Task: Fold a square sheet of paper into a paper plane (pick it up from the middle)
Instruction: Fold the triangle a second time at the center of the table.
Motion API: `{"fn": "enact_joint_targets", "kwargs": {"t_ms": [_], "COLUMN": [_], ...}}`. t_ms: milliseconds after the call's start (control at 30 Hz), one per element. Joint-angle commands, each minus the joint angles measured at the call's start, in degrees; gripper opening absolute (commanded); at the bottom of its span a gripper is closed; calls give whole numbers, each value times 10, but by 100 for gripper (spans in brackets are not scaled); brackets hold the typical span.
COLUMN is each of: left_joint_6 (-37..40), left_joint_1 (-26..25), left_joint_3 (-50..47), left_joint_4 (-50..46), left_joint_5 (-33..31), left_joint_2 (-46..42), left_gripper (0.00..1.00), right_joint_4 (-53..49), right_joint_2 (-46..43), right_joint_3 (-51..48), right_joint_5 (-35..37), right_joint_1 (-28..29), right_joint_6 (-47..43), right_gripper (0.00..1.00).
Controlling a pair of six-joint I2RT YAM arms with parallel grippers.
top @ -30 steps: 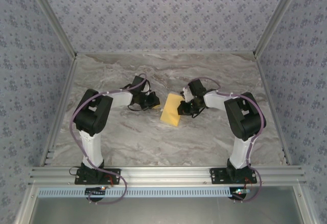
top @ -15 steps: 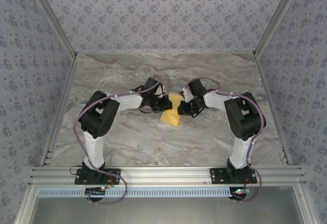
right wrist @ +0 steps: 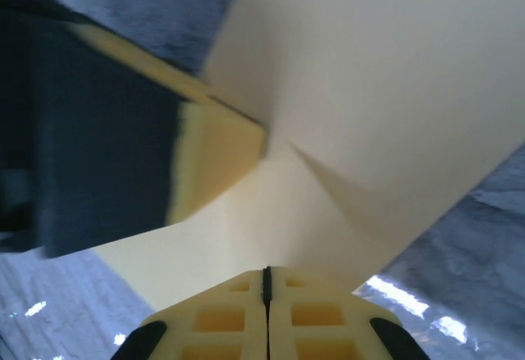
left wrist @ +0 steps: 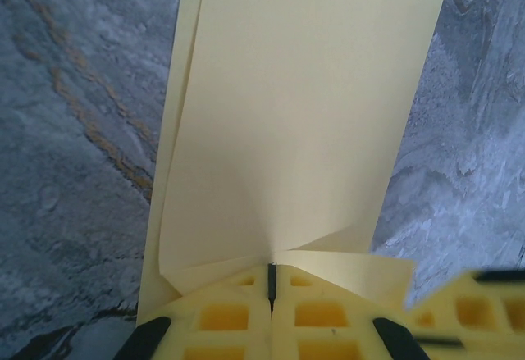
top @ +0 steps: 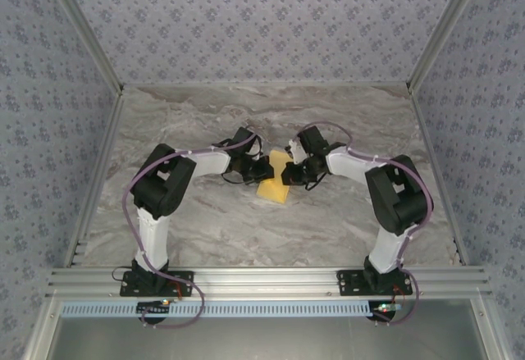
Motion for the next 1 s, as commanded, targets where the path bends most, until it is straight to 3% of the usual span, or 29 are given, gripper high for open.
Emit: {"fn": "enact_joint_targets", "kwargs": {"t_ms": [0, 267, 967], "left_joint_6": [8, -6, -15], "left_joint_1": [-3, -3, -2], "left_joint_3": [-10, -17, -24], "left_joint_4": [-43, -37, -39], "left_joint_5": [-36, -46, -62], "left_joint_2": [17, 21, 21], "left_gripper": [4, 4, 4], "right_joint_4": [5, 5, -23], "right_joint_2": [-41, -24, 18], "right_joint_3": [-15, -24, -18], "right_joint_5": [28, 46, 69], "right_joint_1": [23, 71, 67], "right_joint_6": [31, 57, 40], "right_gripper": [5, 2, 1]}}
